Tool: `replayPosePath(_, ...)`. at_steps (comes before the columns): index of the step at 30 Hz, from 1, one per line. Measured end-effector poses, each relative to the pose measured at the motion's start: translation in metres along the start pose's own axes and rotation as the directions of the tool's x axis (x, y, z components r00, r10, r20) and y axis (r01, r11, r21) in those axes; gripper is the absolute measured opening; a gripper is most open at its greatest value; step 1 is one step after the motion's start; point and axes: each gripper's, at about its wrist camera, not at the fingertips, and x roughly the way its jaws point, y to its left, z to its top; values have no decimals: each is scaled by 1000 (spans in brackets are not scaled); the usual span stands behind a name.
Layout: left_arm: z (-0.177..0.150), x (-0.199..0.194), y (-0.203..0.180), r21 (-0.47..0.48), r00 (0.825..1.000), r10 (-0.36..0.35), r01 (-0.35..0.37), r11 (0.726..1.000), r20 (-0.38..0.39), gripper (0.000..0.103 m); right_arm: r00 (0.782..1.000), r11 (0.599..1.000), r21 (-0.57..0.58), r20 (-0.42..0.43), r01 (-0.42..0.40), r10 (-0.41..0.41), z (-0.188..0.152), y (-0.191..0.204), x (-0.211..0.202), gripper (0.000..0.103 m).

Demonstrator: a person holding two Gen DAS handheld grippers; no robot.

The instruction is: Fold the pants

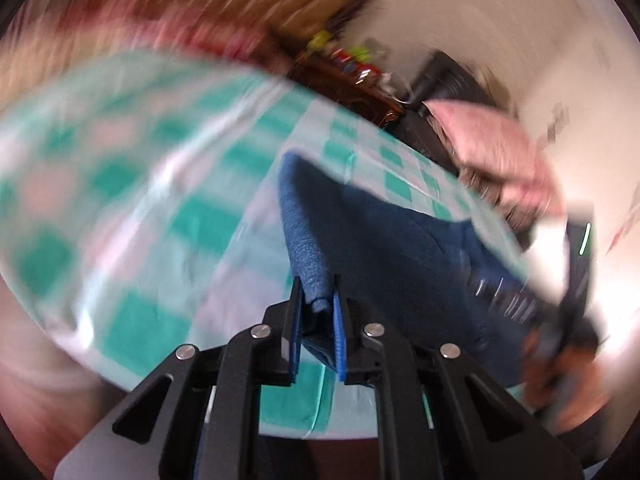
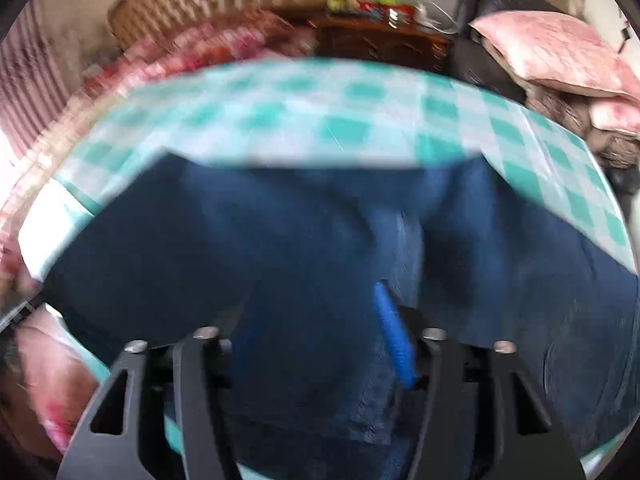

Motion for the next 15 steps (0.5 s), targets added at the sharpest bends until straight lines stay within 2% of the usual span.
replayPosePath(1,1,-4,-18,69,999,33,-34,997,20,13,996,996,20,-4,-91,92,16,1,-8,69)
replayPosePath(3,1,-6,-56,202,993,101,-111,973,60,13,981,982,20,-37,-190,190,39,8,-12,71)
replayPosePath(5,-3,-2,-89,312,982,156,-182,932,108,13,948,953,29,-96,-301,303,60,17,-10,73)
replayPosePath(7,-12,5,-114,392,966,210,-252,885,149,12,915,927,36,-148,-374,375,75,25,-5,78)
replayPosePath(8,-15,7,-122,420,961,224,-274,865,165,12,904,920,18,-181,-390,387,81,32,-1,79)
replayPosePath(11,-25,17,-151,506,945,255,-326,798,206,12,903,925,-25,-232,-378,362,85,44,10,80)
replayPosePath(13,-34,28,-173,569,938,262,-346,746,228,12,884,914,-27,-269,-404,383,85,45,19,79)
replayPosePath(14,-36,31,-179,584,936,261,-350,732,234,12,881,912,-39,-282,-407,381,84,43,23,79)
replayPosePath(15,-40,35,-191,611,935,255,-354,708,247,12,883,915,-48,-285,-402,373,82,39,26,63)
